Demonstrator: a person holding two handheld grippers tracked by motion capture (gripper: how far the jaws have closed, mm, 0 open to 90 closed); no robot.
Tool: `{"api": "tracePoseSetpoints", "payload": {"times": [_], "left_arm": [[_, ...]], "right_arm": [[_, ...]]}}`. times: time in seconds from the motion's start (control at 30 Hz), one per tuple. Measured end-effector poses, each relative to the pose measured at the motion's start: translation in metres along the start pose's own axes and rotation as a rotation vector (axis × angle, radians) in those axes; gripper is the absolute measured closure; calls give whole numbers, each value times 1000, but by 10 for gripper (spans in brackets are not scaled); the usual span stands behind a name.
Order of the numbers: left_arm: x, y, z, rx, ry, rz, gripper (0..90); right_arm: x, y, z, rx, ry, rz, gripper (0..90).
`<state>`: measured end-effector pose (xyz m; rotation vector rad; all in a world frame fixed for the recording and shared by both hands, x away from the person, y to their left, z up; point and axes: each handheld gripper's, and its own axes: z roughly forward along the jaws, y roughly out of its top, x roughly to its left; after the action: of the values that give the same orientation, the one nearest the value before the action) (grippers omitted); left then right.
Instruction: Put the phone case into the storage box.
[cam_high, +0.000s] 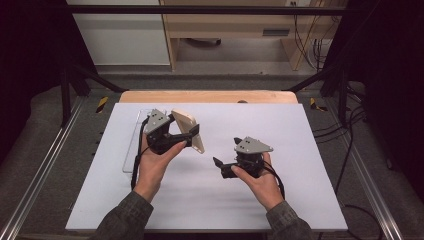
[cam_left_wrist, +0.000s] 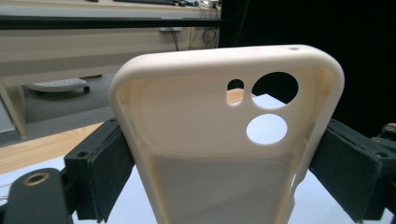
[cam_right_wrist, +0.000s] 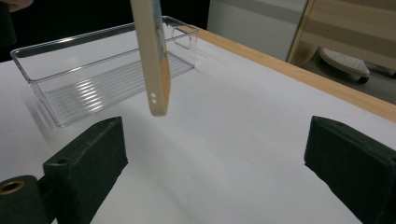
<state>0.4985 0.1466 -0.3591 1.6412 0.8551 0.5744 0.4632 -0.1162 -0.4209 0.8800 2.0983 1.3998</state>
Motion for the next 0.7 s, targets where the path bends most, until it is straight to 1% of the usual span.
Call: {"api": "tracePoseSetpoints", "payload": {"times": [0.17,0.23,0.33,0.4,0.43,0.5,0.6,0.63,0.7], "left_arm": [[9,5,-10,-13,27,1,108],[13,8,-14,-19,37,-1,109],[20,11,-21,-29,55,-6,109],[24,12,-26,-34,66,-9,109],[27,14,-28,-36,73,-7,108],[31,15,-32,-39,85,-7,109],[38,18,-39,-44,104,-6,108],[42,19,-42,-49,108,-11,109],[48,19,-45,-52,108,-48,109]], "right_arm": [[-7,-2,-8,-11,-17,1,56],[-11,-4,-12,-15,-27,10,58],[-19,-7,-21,-42,-40,27,56],[-21,-7,-23,-48,-42,33,55],[-25,-9,-28,-57,-48,42,55],[-26,-9,-29,-59,-51,46,54],[-32,-11,-36,-70,-70,52,52],[-33,-12,-37,-77,-72,52,50],[-36,-14,-42,-98,-73,58,43]]}}
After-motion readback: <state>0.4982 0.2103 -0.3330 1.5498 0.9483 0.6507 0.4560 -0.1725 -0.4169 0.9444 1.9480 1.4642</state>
